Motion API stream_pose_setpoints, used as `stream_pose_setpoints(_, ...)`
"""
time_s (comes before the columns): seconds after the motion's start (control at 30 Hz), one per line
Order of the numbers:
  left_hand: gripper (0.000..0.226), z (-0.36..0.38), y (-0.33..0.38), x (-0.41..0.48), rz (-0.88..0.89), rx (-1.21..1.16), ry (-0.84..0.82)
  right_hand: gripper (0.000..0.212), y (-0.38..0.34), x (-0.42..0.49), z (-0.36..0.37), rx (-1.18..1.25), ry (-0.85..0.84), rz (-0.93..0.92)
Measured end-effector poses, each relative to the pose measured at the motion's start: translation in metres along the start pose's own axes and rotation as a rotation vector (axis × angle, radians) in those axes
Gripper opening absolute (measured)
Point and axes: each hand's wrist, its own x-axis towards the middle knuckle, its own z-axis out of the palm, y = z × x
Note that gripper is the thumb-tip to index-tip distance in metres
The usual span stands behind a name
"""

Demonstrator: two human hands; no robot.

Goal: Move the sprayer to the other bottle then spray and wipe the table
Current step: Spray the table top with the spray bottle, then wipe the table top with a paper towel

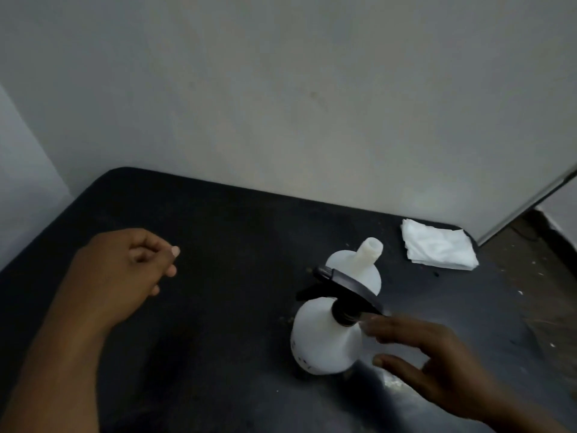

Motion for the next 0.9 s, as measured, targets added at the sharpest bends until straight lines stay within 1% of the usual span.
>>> stream_pose_setpoints(0.07, 0.017, 0.0, -0.002, 0.0, 0.016, 0.0, 0.014, 0.018, 0.011, -0.012, -0.023, -0.058, -0.166, 0.012)
stream_pose_setpoints(0.1, 0.017, 0.0, -0.002, 0.0, 0.018, -0.002, 0.025, 0.014, 0.018, -0.014, -0.036, -0.111, -0.229, 0.052)
stream_pose_setpoints(0.13, 0.016, 0.0, -0.002, 0.001, 0.019, -0.004, 0.038, 0.014, 0.025, -0.013, -0.047, -0.185, -0.243, 0.115)
stream_pose_setpoints(0.17, 0.015, 0.0, -0.002, 0.001, 0.02, -0.006, 0.051, 0.02, 0.035, -0.009, -0.058, -0.269, -0.201, 0.184)
stream_pose_setpoints(0.2, 0.015, 0.0, -0.002, 0.001, 0.024, -0.005, 0.061, 0.027, 0.049, -0.002, -0.067, -0.338, -0.124, 0.247)
stream_pose_setpoints(0.23, 0.015, 0.001, -0.001, 0.001, 0.025, -0.01, 0.067, 0.034, 0.065, 0.007, -0.074, -0.385, -0.024, 0.308)
stream_pose_setpoints(0.27, 0.016, 0.001, 0.0, 0.001, 0.025, -0.017, 0.07, 0.035, 0.081, 0.02, -0.081, -0.419, 0.081, 0.367)
stream_pose_setpoints(0.33, 0.016, 0.004, 0.001, 0.001, 0.031, -0.022, 0.074, 0.025, 0.111, 0.046, -0.089, -0.455, 0.25, 0.513)
stream_pose_setpoints(0.4, 0.015, 0.006, 0.001, 0.003, 0.037, -0.026, 0.082, 0.007, 0.14, 0.068, -0.091, -0.464, 0.325, 0.614)
stream_pose_setpoints(0.43, 0.015, 0.006, 0.001, 0.004, 0.035, -0.024, 0.08, 0.006, 0.152, 0.075, -0.089, -0.477, 0.333, 0.649)
stream_pose_setpoints(0.57, 0.017, 0.006, -0.002, 0.005, 0.02, -0.023, 0.088, 0.019, 0.183, 0.091, -0.076, -0.593, 0.291, 0.744)
stream_pose_setpoints(0.67, 0.015, 0.007, -0.003, 0.005, 0.014, -0.008, 0.103, 0.016, 0.195, 0.091, -0.073, -0.623, 0.261, 0.799)
stream_pose_setpoints(0.77, 0.015, 0.007, -0.004, 0.007, 0.012, -0.005, 0.11, 0.021, 0.198, 0.089, -0.073, -0.627, 0.198, 0.859)
stream_pose_setpoints(0.83, 0.015, 0.007, -0.006, 0.007, 0.005, -0.014, 0.111, 0.022, 0.198, 0.087, -0.071, -0.582, 0.216, 0.888)
stream_pose_setpoints(0.9, 0.011, 0.008, -0.006, 0.008, 0.0, -0.018, 0.113, 0.026, 0.198, 0.085, -0.069, -0.538, 0.249, 0.923)
